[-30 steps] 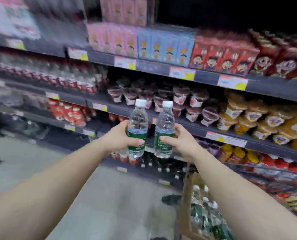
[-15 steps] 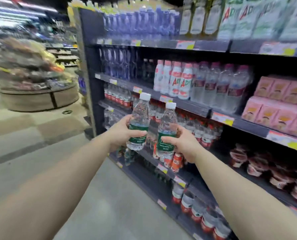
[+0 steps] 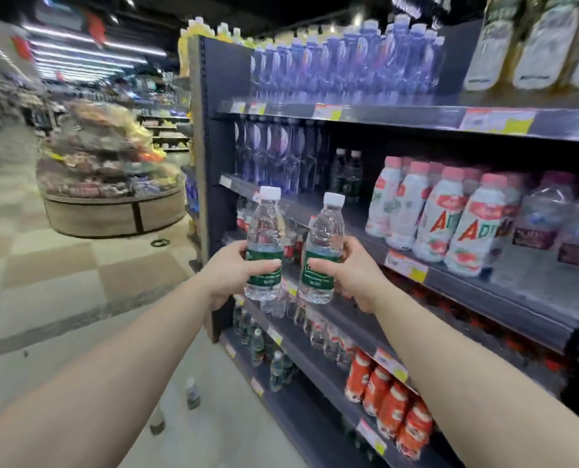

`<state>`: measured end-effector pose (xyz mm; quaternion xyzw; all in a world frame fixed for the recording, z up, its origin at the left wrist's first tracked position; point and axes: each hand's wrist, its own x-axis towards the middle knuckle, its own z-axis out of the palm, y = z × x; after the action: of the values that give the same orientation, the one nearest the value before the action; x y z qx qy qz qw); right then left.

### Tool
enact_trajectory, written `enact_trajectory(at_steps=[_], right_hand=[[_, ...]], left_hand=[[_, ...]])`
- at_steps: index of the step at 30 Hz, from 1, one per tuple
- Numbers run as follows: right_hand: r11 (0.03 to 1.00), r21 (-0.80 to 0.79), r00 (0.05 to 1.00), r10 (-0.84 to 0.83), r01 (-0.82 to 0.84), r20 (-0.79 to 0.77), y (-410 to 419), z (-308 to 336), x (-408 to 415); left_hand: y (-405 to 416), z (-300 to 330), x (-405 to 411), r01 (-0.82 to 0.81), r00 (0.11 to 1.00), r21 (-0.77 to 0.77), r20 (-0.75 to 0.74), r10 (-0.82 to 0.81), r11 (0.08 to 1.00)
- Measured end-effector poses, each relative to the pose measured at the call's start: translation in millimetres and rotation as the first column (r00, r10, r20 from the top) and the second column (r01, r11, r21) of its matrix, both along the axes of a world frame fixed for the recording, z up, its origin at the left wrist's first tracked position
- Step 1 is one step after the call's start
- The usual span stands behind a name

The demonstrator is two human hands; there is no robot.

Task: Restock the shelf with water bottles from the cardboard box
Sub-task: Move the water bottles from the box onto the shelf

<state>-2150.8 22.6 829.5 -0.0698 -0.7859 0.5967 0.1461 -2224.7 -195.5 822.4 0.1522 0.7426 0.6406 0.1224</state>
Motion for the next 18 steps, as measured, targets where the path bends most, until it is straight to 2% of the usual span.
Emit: enact_trajectory(at_steps=[5, 11, 15, 18], right_hand=[[0.995, 0.072, 0.997, -0.062, 0.066, -0.054, 18.6, 22.4, -78.6], [0.965, 0.118, 0.967, -0.220, 0.235, -0.129, 38.6, 27.5, -156.8], [0.915, 0.126, 0.915, -0.357, 0.383, -0.189, 47.4, 25.8, -220.0], [0.871, 0.121, 0.869, -0.444, 0.475, -0.219, 49.9, 28.6, -255.7]], left_hand=[[16.5, 14.5, -80.9, -0.012, 1.000, 0.060, 0.001, 0.012, 0.998], [50.7, 19.3, -187.9, 0.086, 0.993, 0.017, -0.081, -0.084, 0.996], [71.8, 26.8, -264.3, 0.220, 0.964, -0.040, -0.145, -0.223, 0.975], [83.6, 33.1, -316.3, 0.259, 0.940, -0.099, -0.204, -0.274, 0.961]])
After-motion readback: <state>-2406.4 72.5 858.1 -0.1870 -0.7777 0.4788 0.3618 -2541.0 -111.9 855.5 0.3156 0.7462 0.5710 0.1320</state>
